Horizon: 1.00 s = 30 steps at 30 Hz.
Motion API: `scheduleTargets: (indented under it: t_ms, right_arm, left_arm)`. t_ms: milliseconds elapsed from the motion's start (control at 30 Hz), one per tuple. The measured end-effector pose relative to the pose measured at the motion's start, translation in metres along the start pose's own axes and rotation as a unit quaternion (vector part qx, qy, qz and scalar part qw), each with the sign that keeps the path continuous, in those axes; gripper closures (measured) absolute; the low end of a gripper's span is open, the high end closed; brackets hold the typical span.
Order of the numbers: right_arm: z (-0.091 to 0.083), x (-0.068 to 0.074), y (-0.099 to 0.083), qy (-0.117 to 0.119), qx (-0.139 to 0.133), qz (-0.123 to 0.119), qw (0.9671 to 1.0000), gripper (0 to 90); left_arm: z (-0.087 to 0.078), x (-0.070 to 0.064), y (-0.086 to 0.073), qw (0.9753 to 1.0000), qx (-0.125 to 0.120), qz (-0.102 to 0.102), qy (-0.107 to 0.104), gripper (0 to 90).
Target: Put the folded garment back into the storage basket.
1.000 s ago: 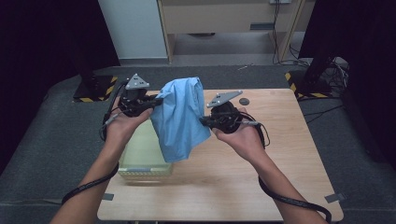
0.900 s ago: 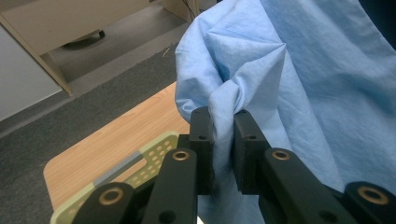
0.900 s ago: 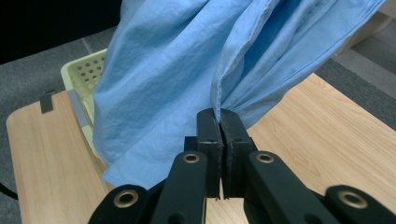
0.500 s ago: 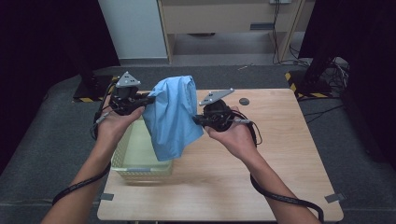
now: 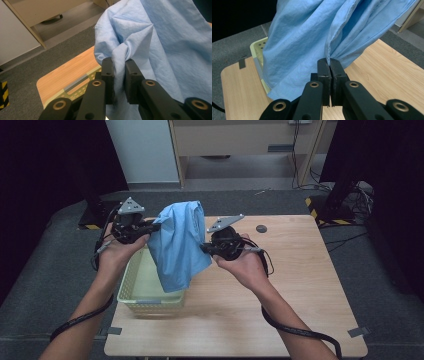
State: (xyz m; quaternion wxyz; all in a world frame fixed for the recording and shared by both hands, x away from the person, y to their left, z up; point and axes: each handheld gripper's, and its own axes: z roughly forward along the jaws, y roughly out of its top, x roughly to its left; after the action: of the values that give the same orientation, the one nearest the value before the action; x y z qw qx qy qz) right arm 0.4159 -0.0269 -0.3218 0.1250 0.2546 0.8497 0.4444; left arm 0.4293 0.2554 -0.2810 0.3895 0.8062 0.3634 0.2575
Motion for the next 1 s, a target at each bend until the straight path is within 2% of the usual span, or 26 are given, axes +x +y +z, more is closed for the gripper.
scheduleTargets:
  t_ms: [1000]
  right_arm:
    - [0.036,0.013,0.01,0.023,0.008,-0.001,0.9997,88.4]
  left_arm:
    - [-0.01,0.023,-0.019,0.9997,0.012,-0.01,0.018,80.6]
